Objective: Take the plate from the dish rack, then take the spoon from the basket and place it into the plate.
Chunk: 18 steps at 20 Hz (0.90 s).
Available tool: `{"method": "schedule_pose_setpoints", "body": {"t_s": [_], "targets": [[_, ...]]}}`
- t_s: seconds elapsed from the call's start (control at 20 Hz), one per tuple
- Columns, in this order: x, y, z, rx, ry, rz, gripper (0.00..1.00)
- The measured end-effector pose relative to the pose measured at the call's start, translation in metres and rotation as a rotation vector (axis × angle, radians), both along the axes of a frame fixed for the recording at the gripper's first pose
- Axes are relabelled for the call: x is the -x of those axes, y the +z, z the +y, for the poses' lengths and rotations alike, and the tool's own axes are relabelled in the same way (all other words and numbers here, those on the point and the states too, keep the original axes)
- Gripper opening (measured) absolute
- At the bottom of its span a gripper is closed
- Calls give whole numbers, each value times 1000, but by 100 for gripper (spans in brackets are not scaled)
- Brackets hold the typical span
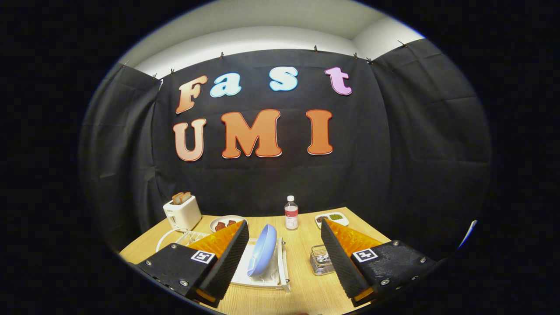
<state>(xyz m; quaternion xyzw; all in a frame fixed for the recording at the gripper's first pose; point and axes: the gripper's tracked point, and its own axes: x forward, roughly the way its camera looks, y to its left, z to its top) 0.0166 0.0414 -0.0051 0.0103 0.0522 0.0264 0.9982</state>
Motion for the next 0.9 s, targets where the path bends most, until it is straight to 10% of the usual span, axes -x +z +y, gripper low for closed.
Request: {"method": "schedule_pose_setpoints", "body": {"t_s": [0.9], "targets": [[-107,-130,49,116,45,442,99]]}}
